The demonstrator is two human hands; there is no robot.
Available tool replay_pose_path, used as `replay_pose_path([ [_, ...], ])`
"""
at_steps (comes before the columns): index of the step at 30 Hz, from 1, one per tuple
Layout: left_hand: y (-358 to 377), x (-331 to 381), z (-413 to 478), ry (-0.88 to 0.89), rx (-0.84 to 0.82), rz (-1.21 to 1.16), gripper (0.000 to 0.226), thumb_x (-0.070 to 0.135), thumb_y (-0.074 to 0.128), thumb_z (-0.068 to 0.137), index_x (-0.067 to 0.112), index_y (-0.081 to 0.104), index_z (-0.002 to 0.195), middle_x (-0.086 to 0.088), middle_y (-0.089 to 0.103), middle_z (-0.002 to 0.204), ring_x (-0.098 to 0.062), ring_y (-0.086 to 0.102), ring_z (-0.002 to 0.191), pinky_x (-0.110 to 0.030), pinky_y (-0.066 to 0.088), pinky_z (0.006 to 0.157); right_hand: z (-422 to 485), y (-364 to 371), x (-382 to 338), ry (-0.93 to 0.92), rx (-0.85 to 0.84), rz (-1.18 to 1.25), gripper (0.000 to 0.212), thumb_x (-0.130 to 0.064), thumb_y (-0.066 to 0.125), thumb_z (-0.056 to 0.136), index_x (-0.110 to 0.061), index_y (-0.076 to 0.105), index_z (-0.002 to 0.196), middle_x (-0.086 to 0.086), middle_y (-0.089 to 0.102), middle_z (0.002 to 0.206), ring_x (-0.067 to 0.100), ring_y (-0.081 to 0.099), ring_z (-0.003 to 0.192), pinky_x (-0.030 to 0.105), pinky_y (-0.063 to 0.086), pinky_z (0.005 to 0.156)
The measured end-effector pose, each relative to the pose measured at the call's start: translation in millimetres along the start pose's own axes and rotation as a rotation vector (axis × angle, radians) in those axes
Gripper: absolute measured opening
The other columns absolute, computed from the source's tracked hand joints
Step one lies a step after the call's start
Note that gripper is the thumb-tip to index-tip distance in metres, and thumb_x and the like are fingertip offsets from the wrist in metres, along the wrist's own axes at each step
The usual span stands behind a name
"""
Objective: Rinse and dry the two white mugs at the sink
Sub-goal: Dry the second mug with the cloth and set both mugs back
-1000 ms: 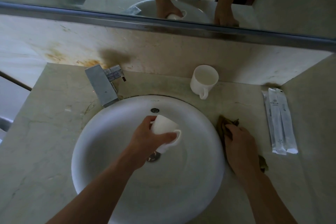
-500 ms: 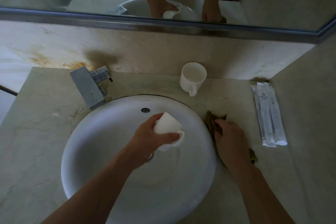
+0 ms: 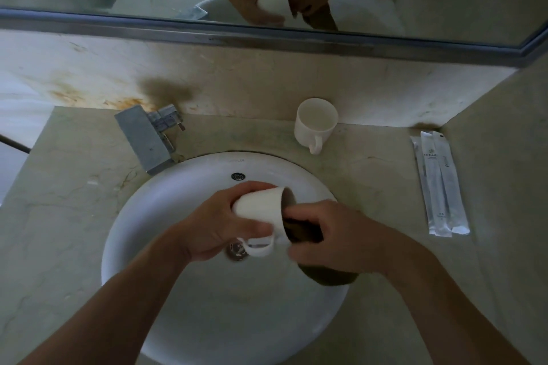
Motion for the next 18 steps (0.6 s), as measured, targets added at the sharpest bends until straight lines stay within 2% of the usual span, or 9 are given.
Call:
replay_pose_path([
  [2,-3,4,-1,0.0,0.015,-0.065,0.08,0.016,0.092,0.061,0.016,0.062,0.135,-0.023,0.063,0.134,-0.038,0.071,0.114,-0.048,0.063,0.086,-2,12,-6,-0.023,-0.095,-0.056,0.053,-0.034,0.081,0.089,-0.034,0.06,0.138,-0.018,0.07,0.102,-0.002,0.068,0.092,0.016,0.055,0.076],
  [5,3,4,0,-0.002,0.031,-0.134,0.083,0.018,0.091,0.065,0.016,0.057,0.141,-0.025,0.057,0.141,-0.041,0.067,0.119,-0.048,0.062,0.086,12,14,-10,-0.098,0.141,-0.036,0.044,-0.026,0.083,0.09,-0.023,0.067,0.131,-0.024,0.07,0.102,-0.016,0.065,0.09,0.006,0.051,0.076],
  [7,8,0,0,-0.027,0.035,-0.211,0.085,0.038,0.093,0.071,0.021,0.056,0.145,-0.025,0.056,0.146,-0.045,0.064,0.125,-0.053,0.061,0.093,17,10,-10,-0.149,0.298,-0.063,0.027,-0.022,0.082,0.091,-0.018,0.074,0.116,-0.016,0.074,0.094,-0.015,0.065,0.079,0.007,0.052,0.072],
  [9,13,-5,-4,-0.156,0.038,-0.328,0.091,0.069,0.081,0.074,0.017,0.059,0.144,-0.026,0.064,0.141,-0.046,0.065,0.126,-0.058,0.056,0.103,18,9,-10,-0.158,0.333,-0.122,0.013,-0.018,0.082,0.091,-0.025,0.071,0.091,-0.016,0.069,0.075,-0.016,0.061,0.069,0.008,0.047,0.062],
  [11,14,-9,-7,-0.278,0.089,-0.386,0.085,0.072,0.067,0.082,0.007,0.066,0.137,-0.027,0.072,0.129,-0.044,0.071,0.117,-0.055,0.057,0.102,18,15,-9,-0.132,0.328,-0.129,0.04,-0.011,0.082,0.089,-0.038,0.056,0.075,-0.027,0.054,0.066,-0.022,0.057,0.067,0.004,0.042,0.06],
  [13,10,-9,-4,-0.243,0.158,-0.317,0.072,0.059,0.071,0.087,0.003,0.069,0.132,-0.028,0.075,0.12,-0.042,0.075,0.107,-0.052,0.061,0.094,18,26,-3,-0.125,0.298,-0.069,0.021,-0.011,0.082,0.09,-0.029,0.073,0.096,-0.024,0.066,0.088,-0.029,0.055,0.073,0.001,0.044,0.067],
  [15,6,-5,-1,-0.138,0.242,-0.203,0.059,0.052,0.074,0.089,0.008,0.07,0.127,-0.028,0.073,0.121,-0.043,0.074,0.107,-0.055,0.062,0.093,21,30,-1,-0.052,0.201,0.001,0.046,-0.016,0.084,0.088,-0.019,0.069,0.132,-0.019,0.068,0.111,-0.031,0.055,0.084,-0.002,0.046,0.077],
  [16,4,-4,-1,-0.095,0.287,-0.153,0.054,0.052,0.076,0.088,0.012,0.071,0.124,-0.027,0.073,0.121,-0.042,0.074,0.107,-0.059,0.061,0.094,22,30,2,-0.018,0.132,0.025,0.055,-0.017,0.084,0.087,-0.021,0.064,0.139,-0.022,0.066,0.116,-0.028,0.057,0.089,-0.002,0.046,0.08],
  [18,-1,-2,-2,0.009,0.357,-0.078,0.052,0.056,0.079,0.08,0.022,0.072,0.119,-0.02,0.073,0.119,-0.04,0.074,0.106,-0.066,0.06,0.093,19,28,4,0.007,0.002,0.09,0.057,-0.019,0.081,0.088,-0.027,0.06,0.141,-0.024,0.066,0.115,-0.018,0.062,0.096,0.001,0.049,0.081],
])
Point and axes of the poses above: each hand's wrist, its own z-axis towards the middle knuckle, its own y-axis out of the palm, x = y × z, the point moved 7 cm from there along z, towards the middle knuckle
